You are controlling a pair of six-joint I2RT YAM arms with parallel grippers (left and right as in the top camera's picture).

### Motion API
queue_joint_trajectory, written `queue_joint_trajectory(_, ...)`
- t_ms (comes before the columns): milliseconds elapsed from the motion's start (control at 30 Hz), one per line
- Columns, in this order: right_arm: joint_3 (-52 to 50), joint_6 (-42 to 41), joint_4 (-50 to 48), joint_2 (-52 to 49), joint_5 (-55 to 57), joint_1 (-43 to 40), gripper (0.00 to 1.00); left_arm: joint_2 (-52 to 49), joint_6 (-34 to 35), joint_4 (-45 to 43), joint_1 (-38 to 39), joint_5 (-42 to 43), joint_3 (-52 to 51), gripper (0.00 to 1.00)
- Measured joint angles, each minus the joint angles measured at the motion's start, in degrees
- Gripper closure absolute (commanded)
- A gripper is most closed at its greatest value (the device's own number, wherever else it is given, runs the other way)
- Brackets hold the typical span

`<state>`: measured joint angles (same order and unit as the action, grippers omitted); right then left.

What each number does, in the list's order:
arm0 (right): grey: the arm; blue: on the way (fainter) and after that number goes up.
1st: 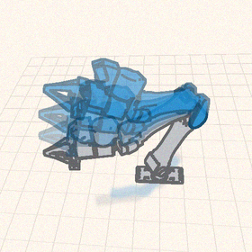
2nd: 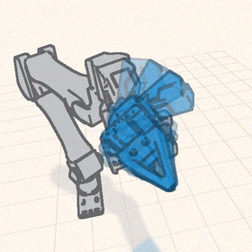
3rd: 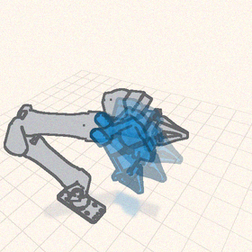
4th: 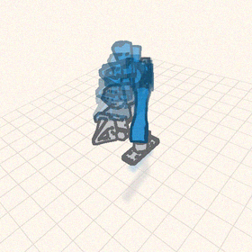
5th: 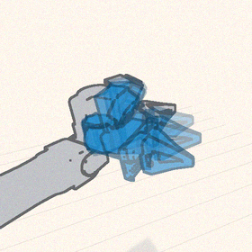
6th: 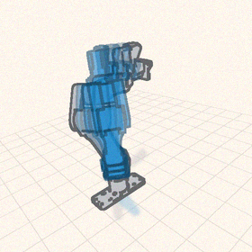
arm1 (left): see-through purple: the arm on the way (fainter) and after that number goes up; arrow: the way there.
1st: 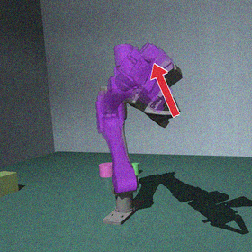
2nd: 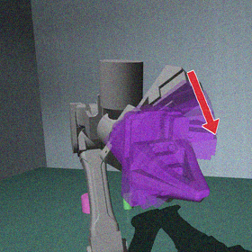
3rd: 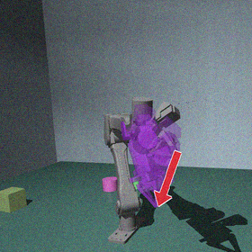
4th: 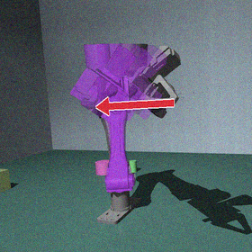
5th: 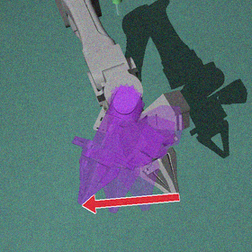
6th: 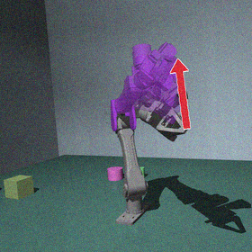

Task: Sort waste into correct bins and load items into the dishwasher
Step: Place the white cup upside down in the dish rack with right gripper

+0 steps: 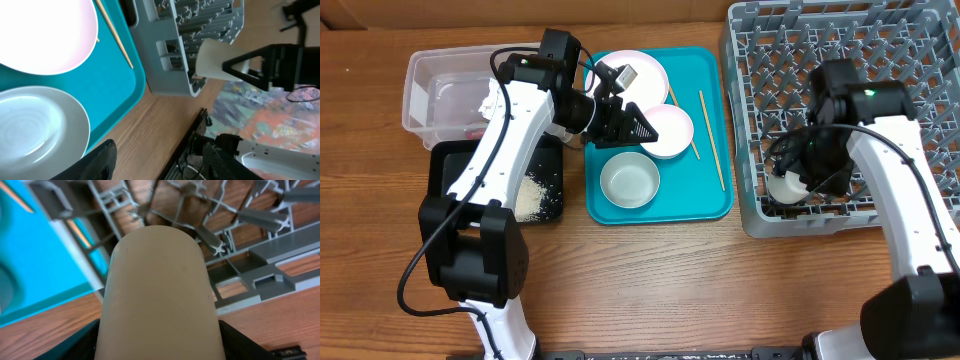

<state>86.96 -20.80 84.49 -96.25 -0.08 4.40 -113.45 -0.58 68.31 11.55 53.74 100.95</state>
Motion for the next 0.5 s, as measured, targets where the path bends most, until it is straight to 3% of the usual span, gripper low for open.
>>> queue_joint_trajectory(100,-1.73,-0.07,-0.46,-1.68,0.48,-0.02,0.26,0.0,0.0,0.52,0.0,-0.48,0.0,0.41)
queue_joint_trajectory(300,-2.45,-0.31,-1.42,-3.37,0.68,-0.02,0.02,0.0,0.0,0.7,0.0,-1.75,0.0,0.41)
queue_joint_trajectory(500,-1.97,-0.11,-0.59,-3.37,0.9,-0.02,0.0,0.0,0.0,0.7,0.0,-1.97,0.0,0.41)
